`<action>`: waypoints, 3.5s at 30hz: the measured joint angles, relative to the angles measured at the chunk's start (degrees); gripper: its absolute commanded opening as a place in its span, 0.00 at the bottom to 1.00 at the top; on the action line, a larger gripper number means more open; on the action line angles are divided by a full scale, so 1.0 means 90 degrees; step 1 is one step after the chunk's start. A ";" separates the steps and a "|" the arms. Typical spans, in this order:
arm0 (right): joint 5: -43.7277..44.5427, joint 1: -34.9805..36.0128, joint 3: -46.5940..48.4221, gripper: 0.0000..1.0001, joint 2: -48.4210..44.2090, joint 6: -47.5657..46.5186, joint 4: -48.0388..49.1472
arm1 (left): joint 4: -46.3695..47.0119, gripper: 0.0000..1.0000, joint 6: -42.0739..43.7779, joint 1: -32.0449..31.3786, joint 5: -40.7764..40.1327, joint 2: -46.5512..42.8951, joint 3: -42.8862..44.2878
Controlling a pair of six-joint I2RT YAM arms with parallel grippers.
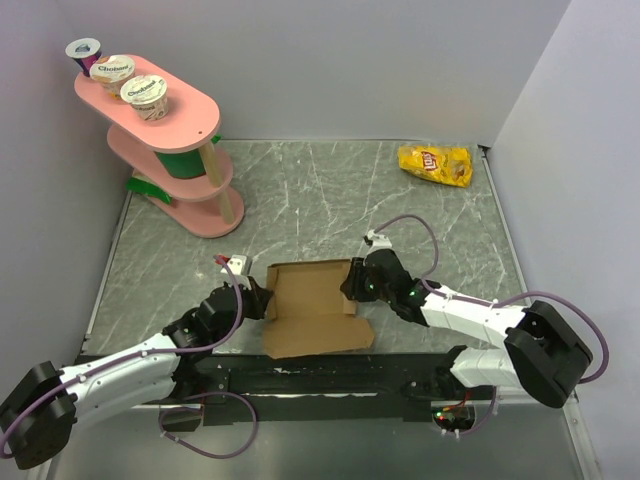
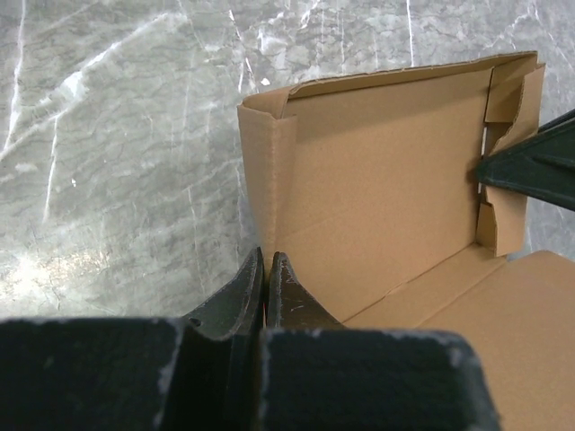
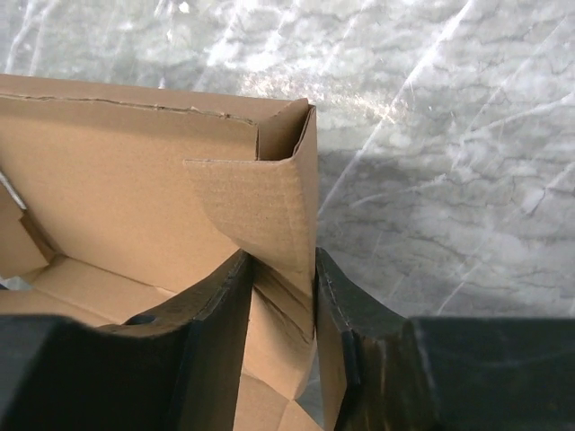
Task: Fold the paper box
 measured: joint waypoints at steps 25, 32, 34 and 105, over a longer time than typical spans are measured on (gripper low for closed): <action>-0.1775 -0.1059 -0.0304 0.06 0.0007 -0.0610 0.1035 | 0.0112 0.01 0.0296 -0.0066 -0.0170 0.0464 0.0051; -0.1166 -0.0617 -0.0131 0.44 0.0061 -0.0585 0.0733 | 0.0168 0.01 0.0525 -0.0165 -0.0219 0.0760 0.0085; -0.1166 -0.0612 -0.0068 0.48 0.0097 -0.0551 0.0675 | 0.0240 0.01 0.0539 -0.0187 -0.0219 0.0758 0.0087; -0.5977 -0.3820 -0.2960 0.36 -0.2543 0.1661 0.4833 | 0.0194 0.01 -0.0933 -0.0381 0.0068 0.0685 -0.0107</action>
